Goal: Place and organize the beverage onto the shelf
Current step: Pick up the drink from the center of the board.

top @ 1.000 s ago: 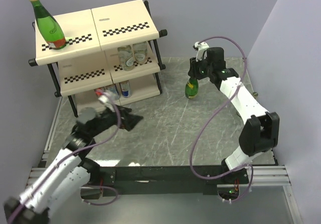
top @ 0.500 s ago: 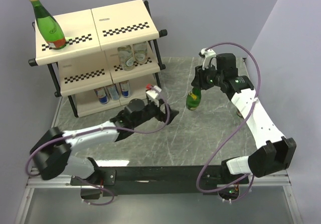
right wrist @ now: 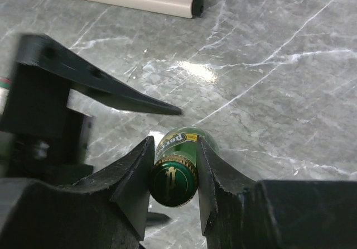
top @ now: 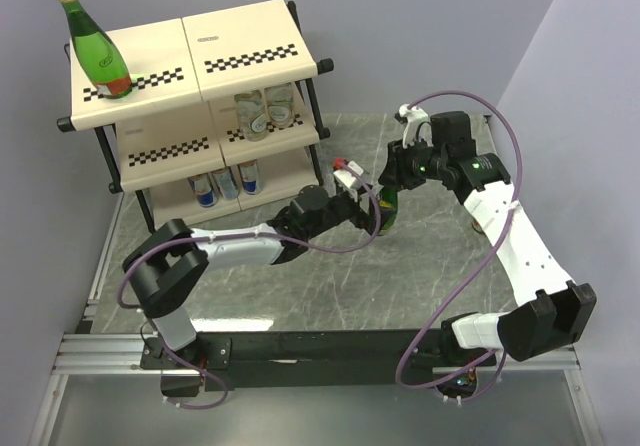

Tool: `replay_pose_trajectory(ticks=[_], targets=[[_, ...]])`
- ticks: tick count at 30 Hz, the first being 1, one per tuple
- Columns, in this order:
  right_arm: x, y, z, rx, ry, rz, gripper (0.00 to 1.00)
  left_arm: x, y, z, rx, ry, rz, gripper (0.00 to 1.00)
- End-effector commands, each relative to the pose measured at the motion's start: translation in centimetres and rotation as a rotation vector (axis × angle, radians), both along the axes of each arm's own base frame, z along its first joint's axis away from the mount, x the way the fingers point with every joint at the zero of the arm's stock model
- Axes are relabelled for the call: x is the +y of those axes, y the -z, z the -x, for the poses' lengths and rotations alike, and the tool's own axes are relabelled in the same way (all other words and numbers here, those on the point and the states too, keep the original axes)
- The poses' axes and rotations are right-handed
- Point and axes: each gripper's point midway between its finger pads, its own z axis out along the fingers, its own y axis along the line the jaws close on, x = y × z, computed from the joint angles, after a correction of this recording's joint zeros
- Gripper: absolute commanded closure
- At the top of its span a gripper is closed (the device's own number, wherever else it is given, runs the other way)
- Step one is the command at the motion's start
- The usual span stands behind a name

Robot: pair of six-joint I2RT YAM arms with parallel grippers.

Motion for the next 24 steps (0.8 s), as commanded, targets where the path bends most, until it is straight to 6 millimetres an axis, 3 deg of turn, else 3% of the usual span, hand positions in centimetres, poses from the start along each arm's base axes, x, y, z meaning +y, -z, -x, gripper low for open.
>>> replay_pose_trajectory(ticks=[1, 10, 18, 24], targets=[[1.4, -8.3, 0.0, -0.221, -0.039, -0.121, 1.0, -2.2, -2.1, 0.1, -0.074, 0.031, 0.049, 0.01], [1.7, -9.9, 0.8, -0.231, -0.052, -0.16, 1.0, -3.6, 0.0, -0.6, -0.129, -0.011, -0.008, 0.01], [1.8, -9.9, 0.9, -0.229, -0.053, -0.167, 1.0, -3.3, -1.2, -0.5, -0.164, -0.015, 0.037, 0.01], [2.0, -10.2, 0.9, -0.219, -0.046, -0.191, 1.0, -3.4, -0.8, -0.4, -0.163, -0.01, 0.02, 0.06]])
